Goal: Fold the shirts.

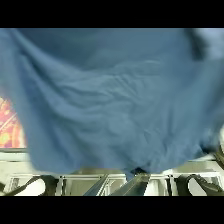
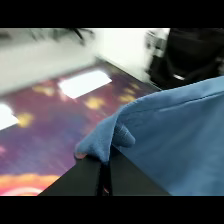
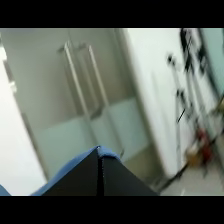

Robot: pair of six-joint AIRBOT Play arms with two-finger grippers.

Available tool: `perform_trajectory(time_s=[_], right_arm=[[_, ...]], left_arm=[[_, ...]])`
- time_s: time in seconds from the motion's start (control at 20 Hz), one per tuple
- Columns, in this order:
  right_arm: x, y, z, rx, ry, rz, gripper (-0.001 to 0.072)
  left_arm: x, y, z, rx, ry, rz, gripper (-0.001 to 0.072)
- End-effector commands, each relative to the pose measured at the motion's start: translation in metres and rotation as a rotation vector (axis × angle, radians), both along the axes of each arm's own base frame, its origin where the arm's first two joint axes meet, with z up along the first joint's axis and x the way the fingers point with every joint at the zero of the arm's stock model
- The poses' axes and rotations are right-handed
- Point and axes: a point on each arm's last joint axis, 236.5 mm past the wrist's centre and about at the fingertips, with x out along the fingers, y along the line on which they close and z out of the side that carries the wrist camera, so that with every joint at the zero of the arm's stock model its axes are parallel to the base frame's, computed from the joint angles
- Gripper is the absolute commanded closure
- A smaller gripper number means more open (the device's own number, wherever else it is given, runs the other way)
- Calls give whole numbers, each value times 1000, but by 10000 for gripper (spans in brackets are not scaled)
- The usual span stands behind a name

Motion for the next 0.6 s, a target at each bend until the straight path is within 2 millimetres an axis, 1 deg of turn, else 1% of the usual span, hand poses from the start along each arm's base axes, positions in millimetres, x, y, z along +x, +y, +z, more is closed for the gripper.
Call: perform_trajectory(time_s=[0.0, 0.05, 0.1, 0.15, 0.2, 0.25, 0.3, 0.35, 0.4, 0.45, 0.5, 0.55], right_arm=[[123, 50, -171, -16, 358, 32, 692], [147, 54, -216, -23, 451, 9, 693], [164, 58, -250, -23, 513, 9, 692], [180, 59, -274, 6, 562, 25, 690], [189, 57, -282, 55, 594, 51, 637], [193, 54, -278, 126, 612, 104, 344], [191, 49, -265, 195, 626, 184, 236], [184, 41, -256, 201, 638, 234, 237], [174, 28, -252, 176, 662, 261, 236], [163, 13, -251, 151, 699, 268, 236], [149, -2, -253, 115, 739, 275, 238], [134, -13, -254, 76, 771, 291, 305]], left_arm=[[82, -31, -163, 3, 391, -87, 686], [98, -37, -221, 25, 509, -83, 684], [107, -42, -272, 35, 613, -84, 684], [112, -44, -310, 34, 674, -87, 685], [120, -42, -338, 22, 716, -72, 684], [127, -35, -352, 10, 739, -46, 682], [131, -28, -356, -4, 754, -36, 653], [133, -20, -350, -15, 759, -33, 363], [134, -9, -338, -34, 781, -17, 43], [134, 3, -325, -55, 810, 0, -13], [128, 16, -315, -44, 825, -8, -13], [118, 27, -310, -26, 870, -15, -13]])
